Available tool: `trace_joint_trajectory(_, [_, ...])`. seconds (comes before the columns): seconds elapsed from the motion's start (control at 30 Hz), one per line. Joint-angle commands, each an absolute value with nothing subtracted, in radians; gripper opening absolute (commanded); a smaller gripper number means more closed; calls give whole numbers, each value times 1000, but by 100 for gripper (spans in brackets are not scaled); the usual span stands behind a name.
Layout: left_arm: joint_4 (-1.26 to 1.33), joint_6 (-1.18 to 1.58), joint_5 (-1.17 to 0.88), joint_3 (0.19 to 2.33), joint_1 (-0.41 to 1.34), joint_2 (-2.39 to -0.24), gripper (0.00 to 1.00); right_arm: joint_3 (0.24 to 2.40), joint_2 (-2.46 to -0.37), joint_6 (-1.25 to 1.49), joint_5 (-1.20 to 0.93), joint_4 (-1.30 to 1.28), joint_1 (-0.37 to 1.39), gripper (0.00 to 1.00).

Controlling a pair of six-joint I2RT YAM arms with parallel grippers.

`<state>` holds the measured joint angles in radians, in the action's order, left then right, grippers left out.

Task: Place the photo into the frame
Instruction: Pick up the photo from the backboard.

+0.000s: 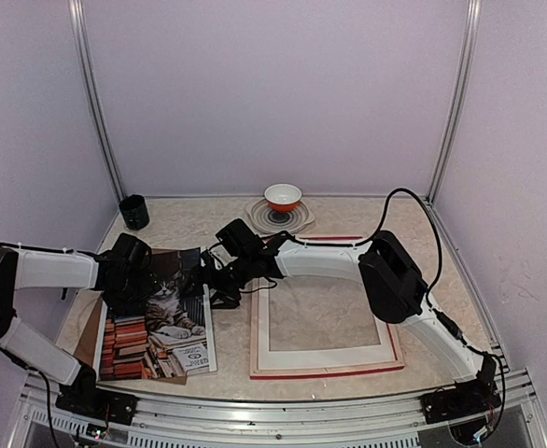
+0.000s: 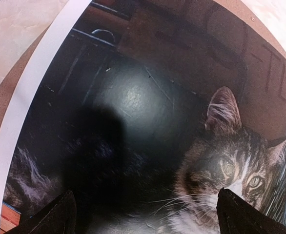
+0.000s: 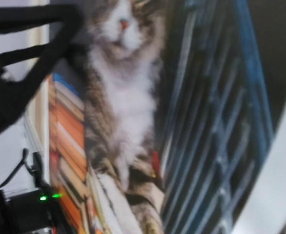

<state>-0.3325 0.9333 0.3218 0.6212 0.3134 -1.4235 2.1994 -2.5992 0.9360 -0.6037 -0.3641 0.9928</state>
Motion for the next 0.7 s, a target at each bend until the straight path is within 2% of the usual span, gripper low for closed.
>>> trace_joint_trajectory(0.0, [-291, 926, 279, 592, 327, -1450, 99, 2110, -2564, 1053, -684, -200, 996, 92])
trace_joint_trajectory(0.2, [-283, 919, 271, 588, 336, -1443, 99, 2012, -2500, 1113, -703, -68, 975, 88])
trace_joint_trajectory(0.23, [-284, 919, 273, 589, 338, -1442, 99, 2007, -2498, 1114, -706, -63, 972, 83])
trace_joint_trajectory(0.4, [-290, 918, 276, 601, 350, -1432, 99, 1980, -2493, 1111, -719, -68, 966, 44])
trace_joint_trajectory(0.5, [-302, 919, 285, 614, 362, -1421, 99, 1960, -2487, 1095, -711, -82, 964, 24])
trace_joint_trajectory(0.67, [-331, 923, 302, 643, 384, -1406, 99, 1927, -2472, 1082, -705, -85, 956, 4])
